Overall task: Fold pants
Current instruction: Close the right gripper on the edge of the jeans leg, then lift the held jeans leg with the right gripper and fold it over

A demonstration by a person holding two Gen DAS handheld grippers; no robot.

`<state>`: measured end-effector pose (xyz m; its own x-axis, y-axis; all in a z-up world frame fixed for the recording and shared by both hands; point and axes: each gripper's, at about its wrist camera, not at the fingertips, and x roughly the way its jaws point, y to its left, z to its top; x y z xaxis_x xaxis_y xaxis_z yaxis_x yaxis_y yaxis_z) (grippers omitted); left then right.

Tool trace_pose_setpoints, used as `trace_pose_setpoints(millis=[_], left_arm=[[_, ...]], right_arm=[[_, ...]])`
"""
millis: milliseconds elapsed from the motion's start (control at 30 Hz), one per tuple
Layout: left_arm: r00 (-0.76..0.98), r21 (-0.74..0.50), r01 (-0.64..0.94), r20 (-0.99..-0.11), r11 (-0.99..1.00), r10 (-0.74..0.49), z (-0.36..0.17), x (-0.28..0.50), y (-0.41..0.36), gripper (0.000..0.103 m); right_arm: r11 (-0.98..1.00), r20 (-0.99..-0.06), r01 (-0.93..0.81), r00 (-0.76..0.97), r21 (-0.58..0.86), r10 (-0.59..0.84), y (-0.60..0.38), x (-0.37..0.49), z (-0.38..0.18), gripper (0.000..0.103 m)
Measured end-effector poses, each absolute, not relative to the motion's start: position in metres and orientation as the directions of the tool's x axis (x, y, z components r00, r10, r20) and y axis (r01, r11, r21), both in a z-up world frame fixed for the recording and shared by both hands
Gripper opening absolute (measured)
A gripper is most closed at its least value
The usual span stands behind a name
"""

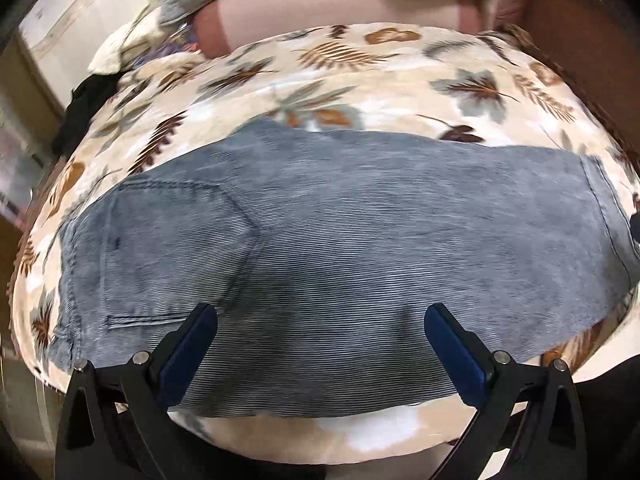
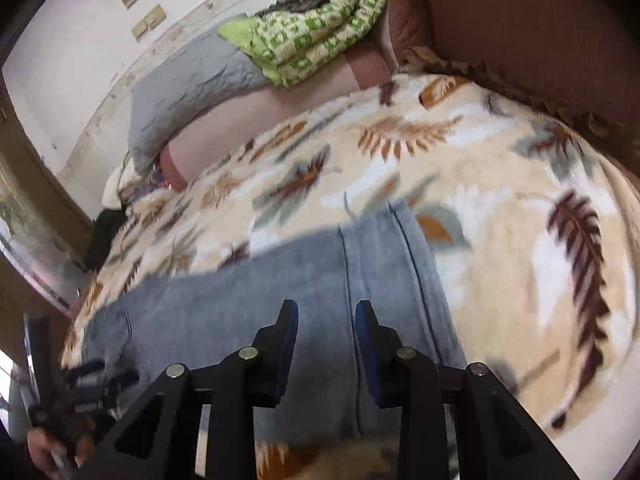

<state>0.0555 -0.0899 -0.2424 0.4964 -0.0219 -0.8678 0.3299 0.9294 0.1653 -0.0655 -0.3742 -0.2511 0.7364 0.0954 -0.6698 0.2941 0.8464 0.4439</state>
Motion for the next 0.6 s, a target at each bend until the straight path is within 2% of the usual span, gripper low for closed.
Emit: trace_pose_setpoints(millis=[267,367,500,567,600], left_arm=[[0.449,0.189,0.361,-0.894,0.913,0.007,-0.27,0.05,-0.103,0.103],[0.422,0.149,0.345,-0.907,0.927,-0.011,-0.27,0.051,-0.096,0.103],[0.445,0.201,0.338,-0.895,0.92,0.032,-0.262,0.047,-0.092,0.103],[0.446,0.188,0.337,-0.895,0.923,0.019,-0.256,0.045,-0.09,0.103],[0.446,0.179,0.338,-0.895,0.924,0.01,-0.254,0.044,-0.089,0.103]], right_arm=[[0.851,-0.786,0.339,0.605,0.402,0.13,-0.38,-0.076,-0.281,0.033],[0.843,-0.774,0.326,0.613,0.428,0.156,-0.385,-0.082,-0.278,0.033],[0.723,-0.691,0.366,0.691,0.586,0.211,-0.417,-0.104,-0.27,0.034],[0.668,-0.656,0.384,0.725,0.637,0.21,-0.431,-0.114,-0.268,0.034],[0.631,-0.635,0.391,0.743,0.67,0.214,-0.44,-0.121,-0.269,0.037]])
